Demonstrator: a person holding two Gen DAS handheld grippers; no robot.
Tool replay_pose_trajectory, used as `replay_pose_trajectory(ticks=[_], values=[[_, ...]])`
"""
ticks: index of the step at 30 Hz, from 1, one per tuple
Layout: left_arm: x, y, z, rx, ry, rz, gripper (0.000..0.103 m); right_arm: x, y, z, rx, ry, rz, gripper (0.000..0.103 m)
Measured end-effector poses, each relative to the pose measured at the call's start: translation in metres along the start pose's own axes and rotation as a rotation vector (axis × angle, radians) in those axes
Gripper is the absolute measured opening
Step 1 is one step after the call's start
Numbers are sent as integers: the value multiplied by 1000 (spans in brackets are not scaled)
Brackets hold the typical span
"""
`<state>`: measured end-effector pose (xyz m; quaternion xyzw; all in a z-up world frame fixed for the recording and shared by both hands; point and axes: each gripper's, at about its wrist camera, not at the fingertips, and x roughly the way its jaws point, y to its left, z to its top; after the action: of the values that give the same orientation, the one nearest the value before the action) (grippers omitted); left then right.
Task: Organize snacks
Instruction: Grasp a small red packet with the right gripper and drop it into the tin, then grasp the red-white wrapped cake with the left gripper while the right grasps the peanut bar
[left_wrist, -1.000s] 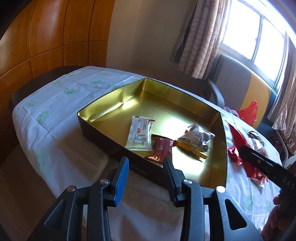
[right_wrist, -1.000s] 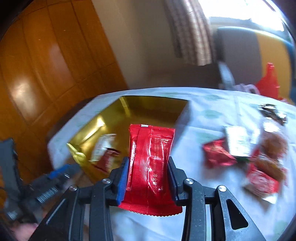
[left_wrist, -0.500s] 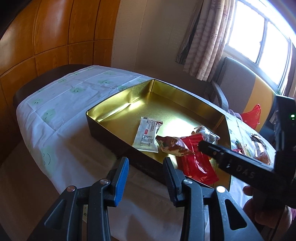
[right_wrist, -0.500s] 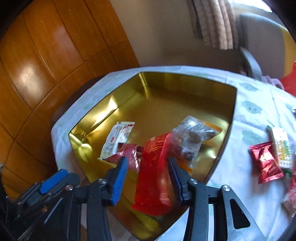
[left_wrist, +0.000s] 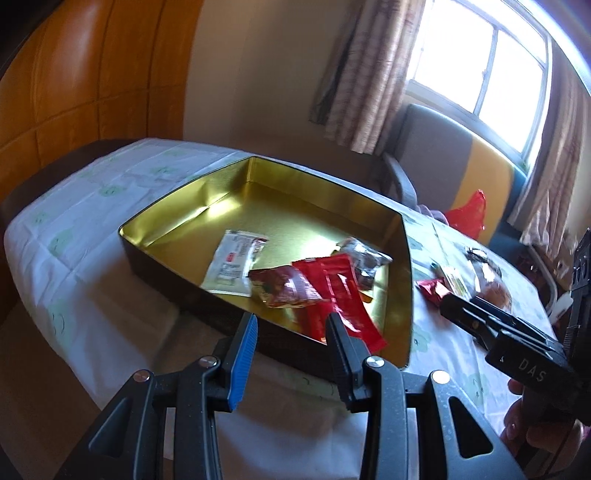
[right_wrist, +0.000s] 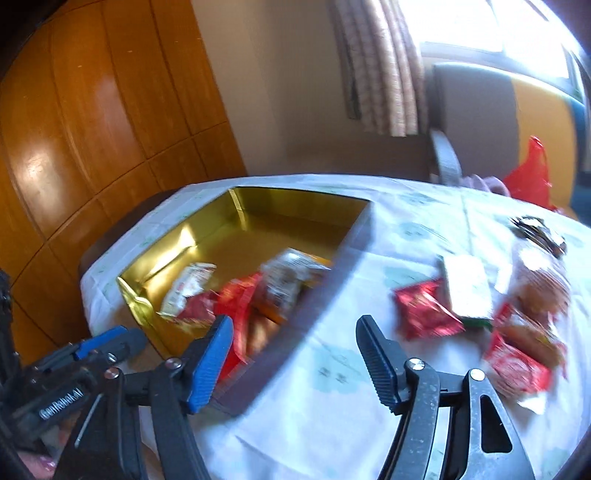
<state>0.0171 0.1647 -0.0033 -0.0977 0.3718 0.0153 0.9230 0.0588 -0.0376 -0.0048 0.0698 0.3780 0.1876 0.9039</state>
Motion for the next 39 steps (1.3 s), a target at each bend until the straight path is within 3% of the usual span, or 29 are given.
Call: replay_pose_trajectory(ticks=[7,12,19,22,25,27,31,33,36,38,39], values=[[-1,-26,-7,62,21,-51,39,-17,-58,-30,48,30,-86,74],[-3,-47,-11,110,30,-95,39,-28,-117,-29,95,26,-135,74],[-7,-69,-14,147,48,-137,39,-7,-170,-32,158,128,-181,74],[-8,-77,-13,164,48,-138,39,-11,-161,-40,183,125,-114,74],[-7,-84,-13,166,54,-142,39,-19,-139,-46,170,119,51,74],[-7,-88,-13,172,61,-145,39,-30,-131,-44,136,75,72,74],[-6,-96,-15,188,72,-153,39,-34,-147,-24,67,8,-34,74],[-8,-98,-16,192,71,-153,39,-24,-162,-10,37,31,-100,70],[-10,-103,-18,199,73,-154,39,-1,-182,4,-31,109,-175,56],[-11,-106,-19,207,75,-155,39,10,-193,5,-54,159,-192,51],[-11,-108,-20,213,77,-155,39,14,-198,3,-49,180,-161,52]])
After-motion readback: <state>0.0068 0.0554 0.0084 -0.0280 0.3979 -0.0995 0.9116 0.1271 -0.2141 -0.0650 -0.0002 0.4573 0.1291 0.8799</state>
